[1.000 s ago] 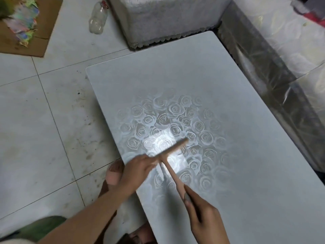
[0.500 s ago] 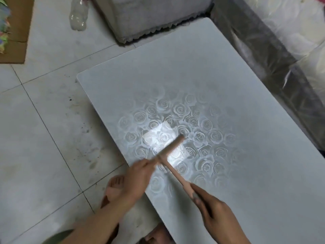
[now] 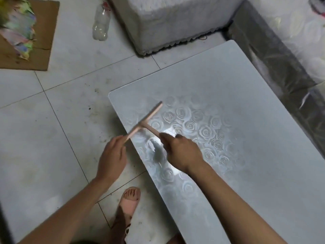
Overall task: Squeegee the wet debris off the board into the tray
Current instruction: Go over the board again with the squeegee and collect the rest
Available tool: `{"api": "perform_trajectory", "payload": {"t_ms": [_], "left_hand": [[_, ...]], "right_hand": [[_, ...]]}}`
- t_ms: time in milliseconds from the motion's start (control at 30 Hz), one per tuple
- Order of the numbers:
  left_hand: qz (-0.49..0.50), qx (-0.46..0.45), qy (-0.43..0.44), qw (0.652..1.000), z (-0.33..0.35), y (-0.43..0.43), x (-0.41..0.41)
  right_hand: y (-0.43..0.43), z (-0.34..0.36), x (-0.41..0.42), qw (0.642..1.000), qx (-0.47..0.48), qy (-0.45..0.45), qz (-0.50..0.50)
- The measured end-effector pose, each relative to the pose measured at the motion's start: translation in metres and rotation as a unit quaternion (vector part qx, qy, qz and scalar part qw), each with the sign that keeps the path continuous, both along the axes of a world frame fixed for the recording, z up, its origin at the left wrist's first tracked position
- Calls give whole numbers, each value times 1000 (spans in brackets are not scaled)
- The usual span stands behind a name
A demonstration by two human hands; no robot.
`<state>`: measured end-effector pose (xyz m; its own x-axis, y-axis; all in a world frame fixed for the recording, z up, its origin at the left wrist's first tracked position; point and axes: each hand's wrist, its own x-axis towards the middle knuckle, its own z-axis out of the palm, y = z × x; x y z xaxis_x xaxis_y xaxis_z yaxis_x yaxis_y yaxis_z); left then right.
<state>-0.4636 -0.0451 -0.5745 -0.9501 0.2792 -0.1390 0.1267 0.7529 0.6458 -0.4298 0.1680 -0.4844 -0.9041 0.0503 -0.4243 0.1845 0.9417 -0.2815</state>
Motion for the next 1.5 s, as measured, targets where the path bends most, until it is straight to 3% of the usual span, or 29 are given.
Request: {"api": "perform_trajectory", "payload": {"t_ms": [133,400,533,600,767,967,1100,1267,1400,1500], "left_hand": [[13,-38,-19,999,-6,-22,-25],[18,-117,-139,983,-11,-25,-52],[-2,-153,-179,972,-9,-24,-70],[-1,-153,-179,972,-9,-24,-76],[30,-165,-153,974,-14,-30,-100],[29,-159,-159,974,-15,-39,-116],[23,-152,-158,975,-8,-39,-128],[5,-165,-140,976,-8,-36,-140],[-19,-181,-136,974,-14,-33,-143],[-34,-190,-150,970,-17,-30,-138]], "right_hand": [[-20,-20,-48,999,24,-25,4],[12,41,38,985,97,-140,-3],[-8,66,-31,987,99,-117,43],[-30,63,-79,991,96,-76,57],[-73,40,-169,980,148,-103,87],[-46,37,-136,980,112,-149,70],[-29,56,-126,961,152,-222,59],[-34,51,-174,981,154,-111,46],[-44,31,-204,981,154,-114,30],[-37,25,-170,979,169,-105,40]]}}
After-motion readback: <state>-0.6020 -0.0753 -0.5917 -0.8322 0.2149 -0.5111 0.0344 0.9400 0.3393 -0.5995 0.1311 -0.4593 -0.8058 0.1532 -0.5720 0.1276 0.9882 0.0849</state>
